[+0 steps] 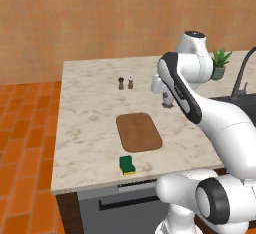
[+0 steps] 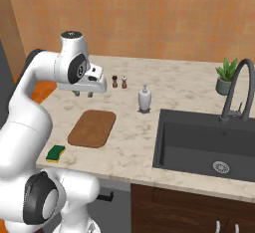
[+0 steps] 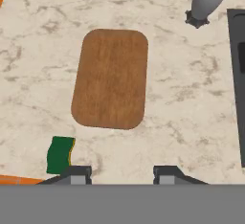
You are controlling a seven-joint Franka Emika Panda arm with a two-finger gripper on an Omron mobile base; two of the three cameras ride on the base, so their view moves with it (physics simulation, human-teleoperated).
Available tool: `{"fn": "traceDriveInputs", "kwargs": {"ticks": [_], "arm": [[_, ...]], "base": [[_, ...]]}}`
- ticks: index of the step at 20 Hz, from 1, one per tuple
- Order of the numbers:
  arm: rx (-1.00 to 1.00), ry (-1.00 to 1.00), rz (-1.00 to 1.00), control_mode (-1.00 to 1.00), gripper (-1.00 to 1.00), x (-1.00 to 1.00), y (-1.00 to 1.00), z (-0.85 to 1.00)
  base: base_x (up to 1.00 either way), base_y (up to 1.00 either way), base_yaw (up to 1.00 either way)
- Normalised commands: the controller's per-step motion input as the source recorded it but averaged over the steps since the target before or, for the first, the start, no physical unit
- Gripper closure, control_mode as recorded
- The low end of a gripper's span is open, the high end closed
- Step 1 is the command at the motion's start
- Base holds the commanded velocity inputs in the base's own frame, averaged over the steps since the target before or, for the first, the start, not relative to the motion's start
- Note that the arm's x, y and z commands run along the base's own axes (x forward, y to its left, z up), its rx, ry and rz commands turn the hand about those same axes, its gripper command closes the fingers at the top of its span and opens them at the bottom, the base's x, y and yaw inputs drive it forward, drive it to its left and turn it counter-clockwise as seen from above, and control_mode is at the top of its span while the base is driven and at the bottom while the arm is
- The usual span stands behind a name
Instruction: Pick up the sponge from the counter and clean the cutting board by briefly scrubbing or pressing down on the cutting board. Once finished, release the sponge.
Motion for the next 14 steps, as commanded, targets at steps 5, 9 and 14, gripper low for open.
{"fn": "traceDriveInputs", "kwargs": {"ticks": [5,9,14], "arm": [[0.0,0.0,-0.01,-1.0,-1.0,-0.39,0.38,-0.32],[0.03,0.02,-0.08,-1.0,-1.0,-0.59,0.28,-0.37],[0.0,0.0,-0.06,-1.0,-1.0,-0.36,0.07,-0.16]], "base": [[0.0,0.0,0.0],[0.0,0.0,0.0],[0.0,0.0,0.0]]}}
